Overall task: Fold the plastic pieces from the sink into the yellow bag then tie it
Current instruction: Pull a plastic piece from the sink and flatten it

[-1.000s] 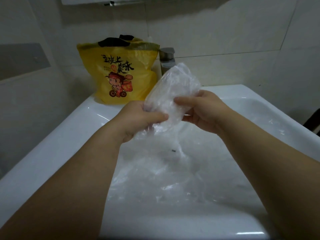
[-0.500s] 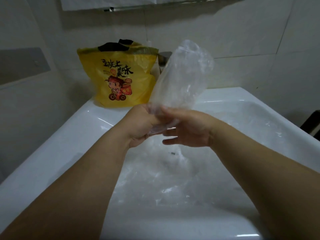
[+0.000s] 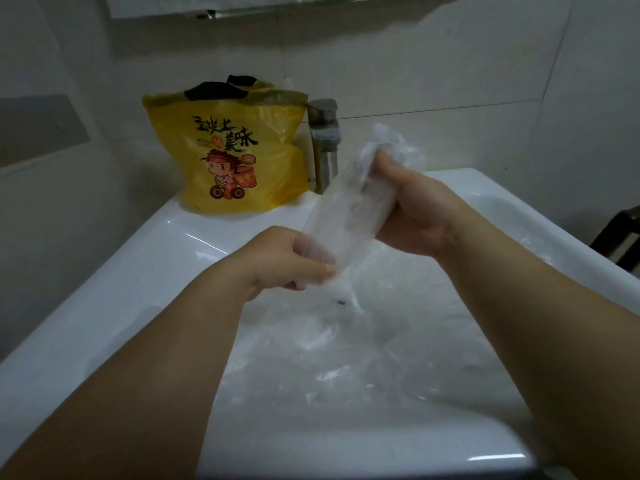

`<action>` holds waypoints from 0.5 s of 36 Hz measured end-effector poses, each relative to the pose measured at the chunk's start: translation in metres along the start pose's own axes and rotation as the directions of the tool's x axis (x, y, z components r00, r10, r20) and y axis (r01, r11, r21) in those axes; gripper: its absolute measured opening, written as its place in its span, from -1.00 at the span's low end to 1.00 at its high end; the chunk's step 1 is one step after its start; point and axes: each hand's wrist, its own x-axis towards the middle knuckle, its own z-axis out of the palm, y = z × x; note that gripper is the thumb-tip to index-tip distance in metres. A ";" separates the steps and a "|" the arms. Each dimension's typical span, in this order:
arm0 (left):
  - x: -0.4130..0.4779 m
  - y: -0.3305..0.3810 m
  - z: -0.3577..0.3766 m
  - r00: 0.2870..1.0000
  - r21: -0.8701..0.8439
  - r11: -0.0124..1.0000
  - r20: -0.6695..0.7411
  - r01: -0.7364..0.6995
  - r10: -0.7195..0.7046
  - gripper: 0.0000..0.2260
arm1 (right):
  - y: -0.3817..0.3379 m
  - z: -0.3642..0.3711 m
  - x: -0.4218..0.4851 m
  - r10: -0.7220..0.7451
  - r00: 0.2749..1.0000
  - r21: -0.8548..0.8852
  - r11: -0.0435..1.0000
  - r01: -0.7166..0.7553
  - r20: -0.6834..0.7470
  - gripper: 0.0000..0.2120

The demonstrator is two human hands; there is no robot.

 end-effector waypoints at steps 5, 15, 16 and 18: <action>-0.002 0.012 -0.002 0.997 -0.200 0.978 0.040 -0.064 0.073 -0.62 | 0.010 0.004 0.001 0.066 0.997 -0.236 0.970 -0.057 0.028 -0.51; 0.005 0.014 -0.013 0.994 -0.559 0.826 -0.107 -0.069 0.010 -0.77 | 0.018 0.004 0.002 0.109 0.994 -0.453 0.886 -0.098 -0.001 -0.65; 0.004 0.014 -0.015 0.999 -0.599 0.799 -0.048 -0.043 0.019 -0.72 | 0.018 0.004 0.002 0.095 0.995 -0.461 0.883 -0.094 -0.022 -0.66; 0.000 0.016 -0.016 0.995 -0.639 0.769 0.083 0.017 0.047 -0.65 | 0.018 0.006 0.001 0.088 0.996 -0.461 0.882 -0.092 -0.031 -0.67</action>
